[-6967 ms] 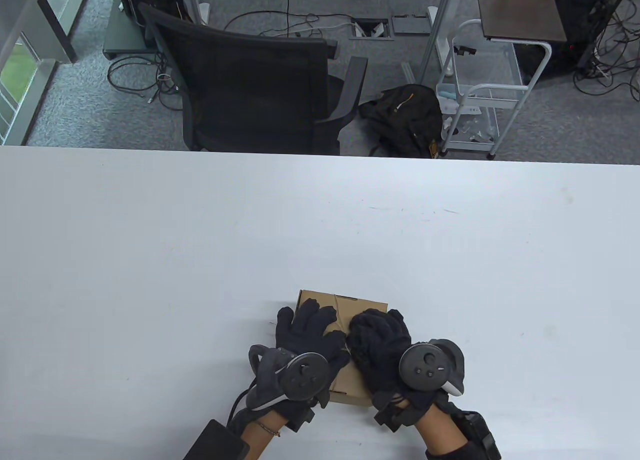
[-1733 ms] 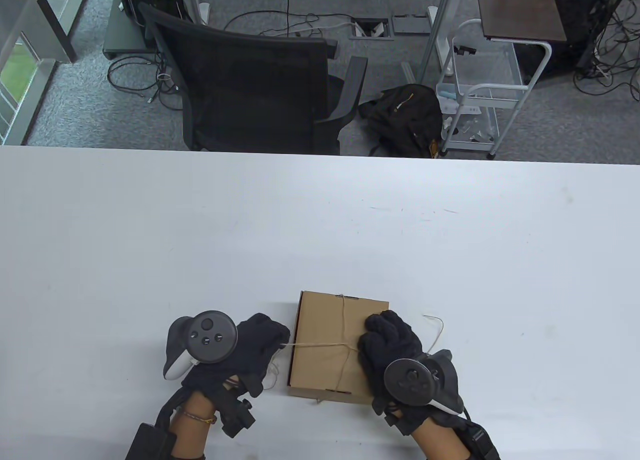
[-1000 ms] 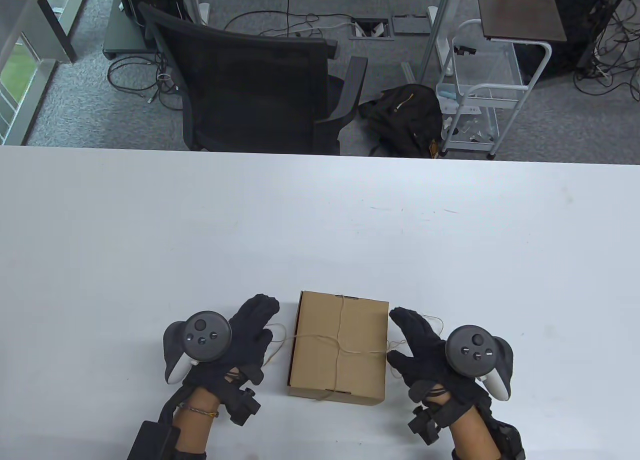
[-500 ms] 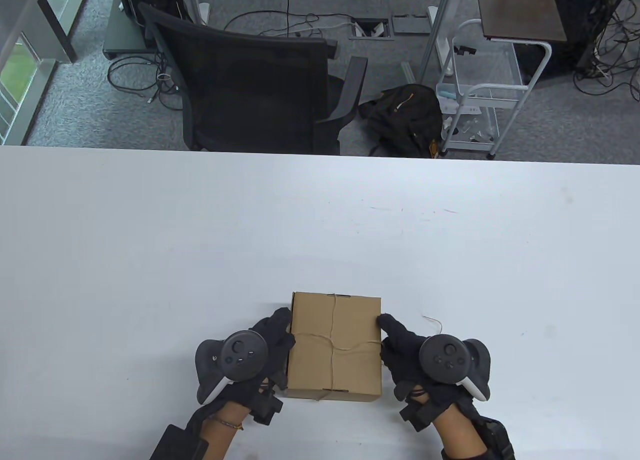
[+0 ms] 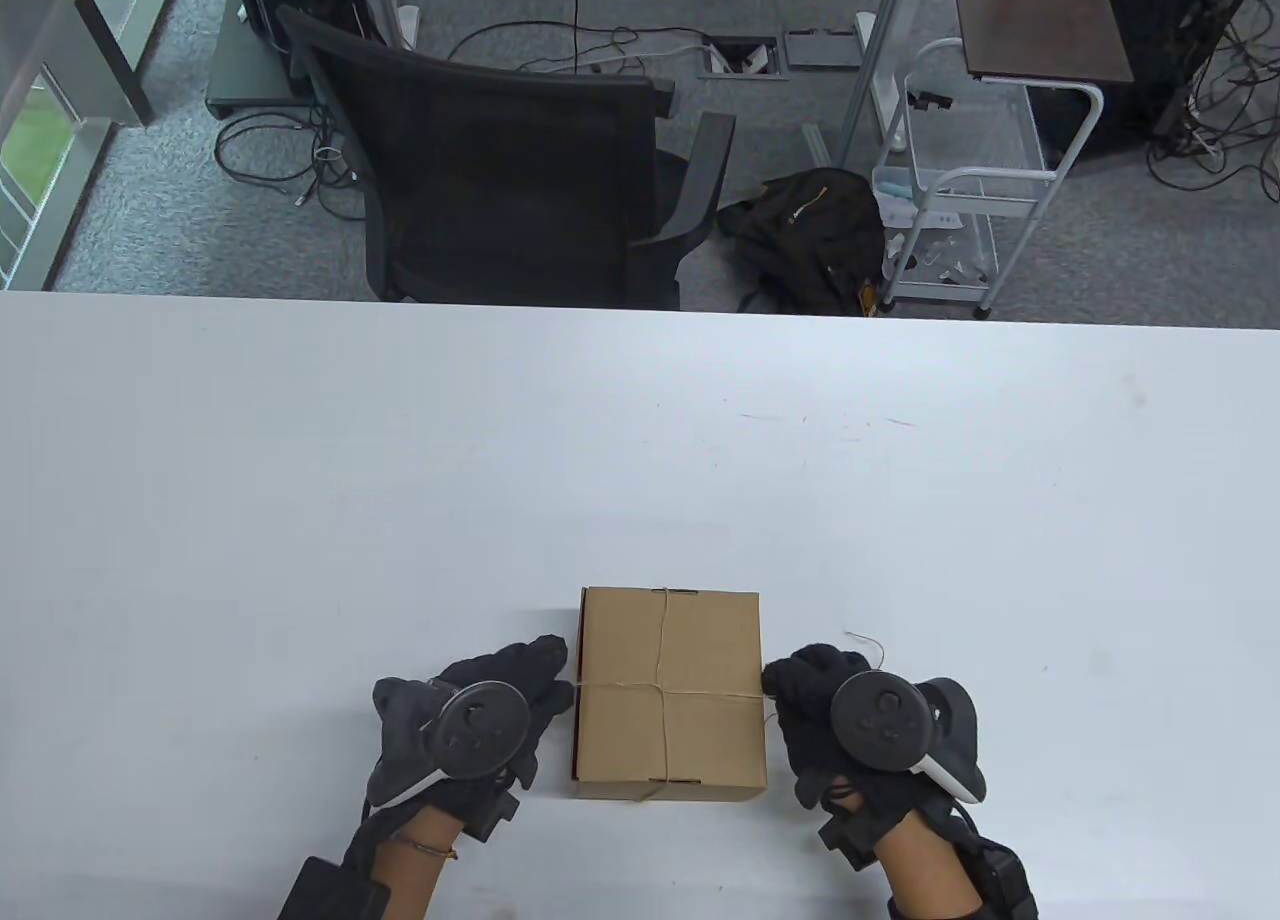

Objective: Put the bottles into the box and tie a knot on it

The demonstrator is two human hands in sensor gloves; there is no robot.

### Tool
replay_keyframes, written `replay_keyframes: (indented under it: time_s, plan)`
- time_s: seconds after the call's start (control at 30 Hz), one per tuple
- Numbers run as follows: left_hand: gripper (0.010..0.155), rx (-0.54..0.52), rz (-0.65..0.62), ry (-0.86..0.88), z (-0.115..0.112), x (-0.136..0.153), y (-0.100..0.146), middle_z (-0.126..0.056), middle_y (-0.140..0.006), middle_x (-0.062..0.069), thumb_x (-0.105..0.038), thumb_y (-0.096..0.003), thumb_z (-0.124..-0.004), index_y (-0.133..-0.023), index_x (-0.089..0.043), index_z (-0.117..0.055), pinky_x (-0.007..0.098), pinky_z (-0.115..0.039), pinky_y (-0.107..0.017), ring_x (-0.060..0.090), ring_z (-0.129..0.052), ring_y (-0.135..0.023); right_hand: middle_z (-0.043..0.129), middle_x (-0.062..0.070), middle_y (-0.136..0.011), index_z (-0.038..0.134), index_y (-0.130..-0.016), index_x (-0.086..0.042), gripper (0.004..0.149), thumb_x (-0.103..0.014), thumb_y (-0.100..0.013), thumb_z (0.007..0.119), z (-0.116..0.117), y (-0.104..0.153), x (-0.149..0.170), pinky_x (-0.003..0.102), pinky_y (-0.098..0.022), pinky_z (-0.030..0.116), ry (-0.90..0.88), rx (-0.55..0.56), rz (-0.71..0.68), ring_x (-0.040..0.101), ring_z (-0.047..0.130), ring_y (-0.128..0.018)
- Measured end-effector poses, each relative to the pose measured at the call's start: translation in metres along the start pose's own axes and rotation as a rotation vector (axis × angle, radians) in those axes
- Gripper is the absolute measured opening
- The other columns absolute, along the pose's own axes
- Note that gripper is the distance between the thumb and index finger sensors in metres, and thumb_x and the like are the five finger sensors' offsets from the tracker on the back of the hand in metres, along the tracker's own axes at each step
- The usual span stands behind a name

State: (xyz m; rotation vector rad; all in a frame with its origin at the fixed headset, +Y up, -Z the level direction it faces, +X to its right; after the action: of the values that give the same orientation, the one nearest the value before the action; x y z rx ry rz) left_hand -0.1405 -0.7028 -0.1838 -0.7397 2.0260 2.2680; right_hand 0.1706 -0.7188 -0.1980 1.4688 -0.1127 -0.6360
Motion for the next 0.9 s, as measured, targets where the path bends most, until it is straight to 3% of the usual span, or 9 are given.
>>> replay_keyframes:
  time_s: [0.17,0.33,0.47,0.63,0.9]
  plan:
    - [0.056,0.094,-0.057,0.017,-0.012,-0.001,-0.003,-0.111,-0.065,0.009,-0.035,-0.0425,-0.096,-0.092,-0.010,-0.092,0.051,-0.095,-0.043,0.026,-0.116,-0.044,0.080,0.022,-0.090,0.088,-0.081,-0.003,0.040,-0.018,-0.045,0.077,0.014,-0.004,-0.002,0.068,-0.057,0.065,0.112,-0.073,-0.010,0.052,0.075,-0.080]
    - [0.049,0.144,-0.067,-0.035,-0.024,0.000,-0.003,-0.111,-0.067,0.008,-0.036,-0.0447,-0.093,-0.087,-0.013,-0.096,0.053,-0.093,-0.046,0.028,-0.116,-0.048,0.079,0.022,-0.093,0.087,-0.080,-0.001,0.041,-0.018,-0.045,0.078,0.025,-0.006,-0.005,0.068,-0.058,0.065,0.170,-0.098,-0.014,0.052,0.075,-0.081]
    - [0.046,0.165,-0.046,-0.054,-0.032,0.002,-0.003,-0.103,-0.083,0.013,-0.039,-0.0450,-0.092,-0.086,-0.018,-0.097,0.057,-0.087,-0.054,0.035,-0.110,-0.065,0.074,0.023,-0.097,0.088,-0.078,0.003,0.041,-0.019,-0.044,0.081,0.031,-0.008,-0.002,0.070,-0.059,0.062,0.116,-0.115,-0.040,0.055,0.070,-0.084]
    - [0.046,0.228,-0.059,-0.120,-0.047,-0.002,-0.002,-0.084,-0.106,0.019,-0.038,-0.0447,-0.092,-0.085,-0.017,-0.098,0.065,-0.075,-0.064,0.045,-0.094,-0.088,0.074,0.022,-0.098,0.090,-0.075,0.004,0.040,-0.020,-0.042,0.085,0.038,-0.010,-0.002,0.070,-0.061,0.059,0.175,-0.118,-0.073,0.054,0.066,-0.087]
    - [0.046,0.317,-0.084,-0.167,-0.069,-0.004,-0.005,-0.071,-0.118,0.014,-0.035,-0.0449,-0.091,-0.085,-0.013,-0.097,0.074,-0.055,-0.072,0.050,-0.067,-0.107,0.070,0.022,-0.101,0.092,-0.073,0.004,0.040,-0.020,-0.041,0.088,0.063,-0.016,0.000,0.071,-0.065,0.050,0.257,-0.209,-0.084,0.055,0.056,-0.092]
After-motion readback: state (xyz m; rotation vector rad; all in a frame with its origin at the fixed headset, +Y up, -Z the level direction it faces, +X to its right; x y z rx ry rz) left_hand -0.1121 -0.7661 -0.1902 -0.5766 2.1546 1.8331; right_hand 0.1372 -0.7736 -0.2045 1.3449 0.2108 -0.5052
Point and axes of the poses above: the tracker on the back of each hand, its own x axis roughly to the little-finger side, its own y axis roughly from the fingertips to the wrist, z = x × y, the point moved 2 cm from there along -y, roughly from the wrist to the fingertips
